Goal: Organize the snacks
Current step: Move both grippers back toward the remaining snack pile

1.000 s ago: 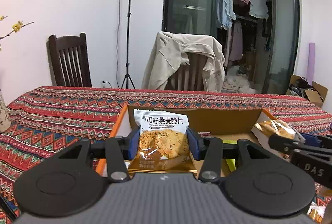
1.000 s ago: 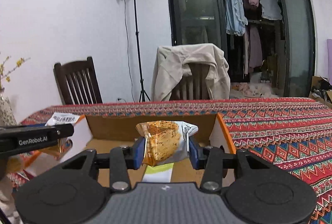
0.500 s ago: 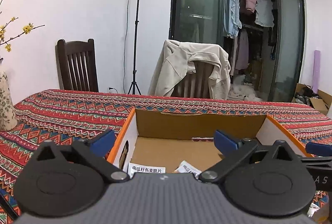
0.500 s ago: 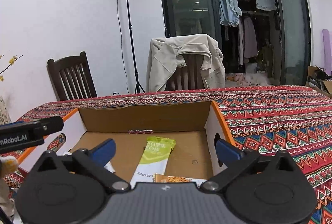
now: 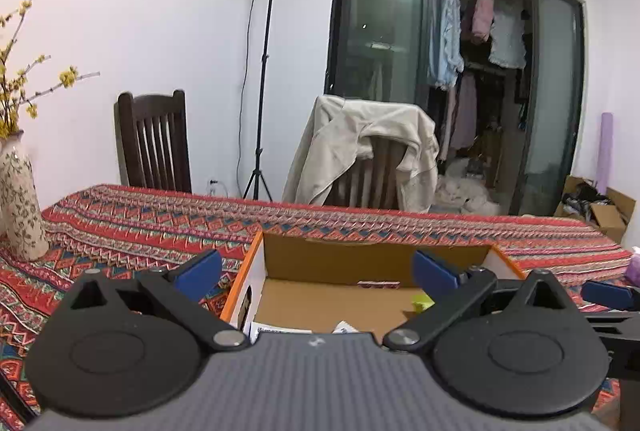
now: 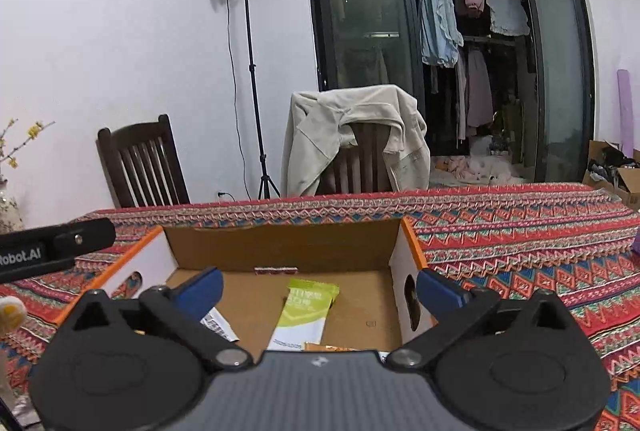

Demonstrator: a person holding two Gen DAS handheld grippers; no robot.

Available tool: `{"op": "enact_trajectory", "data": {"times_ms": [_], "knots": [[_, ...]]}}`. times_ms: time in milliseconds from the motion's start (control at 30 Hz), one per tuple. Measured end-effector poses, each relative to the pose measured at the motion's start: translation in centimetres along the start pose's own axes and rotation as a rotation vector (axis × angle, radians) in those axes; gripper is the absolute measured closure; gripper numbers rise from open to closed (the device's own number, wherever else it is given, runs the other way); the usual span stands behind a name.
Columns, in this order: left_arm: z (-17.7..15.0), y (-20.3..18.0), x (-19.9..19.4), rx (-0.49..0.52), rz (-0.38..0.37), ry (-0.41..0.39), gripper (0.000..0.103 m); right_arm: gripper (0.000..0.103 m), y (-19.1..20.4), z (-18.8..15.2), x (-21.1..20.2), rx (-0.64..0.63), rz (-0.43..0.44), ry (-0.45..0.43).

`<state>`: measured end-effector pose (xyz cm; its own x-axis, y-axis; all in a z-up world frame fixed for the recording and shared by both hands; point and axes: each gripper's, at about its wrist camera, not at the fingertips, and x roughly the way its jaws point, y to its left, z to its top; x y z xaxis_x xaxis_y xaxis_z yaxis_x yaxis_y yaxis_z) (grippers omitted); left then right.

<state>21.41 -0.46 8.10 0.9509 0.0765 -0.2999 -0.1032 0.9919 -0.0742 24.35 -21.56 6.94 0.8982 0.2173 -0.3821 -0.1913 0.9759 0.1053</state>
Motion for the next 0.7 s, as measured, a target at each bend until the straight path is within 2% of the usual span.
{"op": "enact_trajectory", "data": {"times_ms": [233,700], "knots": [[-0.3,0.2,-3.3,0.031,-0.033,-0.01,0.0,0.0,0.3,-0.6,-3.6,-0.036,0.025,0.003],[-4.7,1.6,-8.4,0.062,-0.063,0.032,0.0,0.0,0.6,-5.0,-9.3,-0.064,0.099,0.049]]}}
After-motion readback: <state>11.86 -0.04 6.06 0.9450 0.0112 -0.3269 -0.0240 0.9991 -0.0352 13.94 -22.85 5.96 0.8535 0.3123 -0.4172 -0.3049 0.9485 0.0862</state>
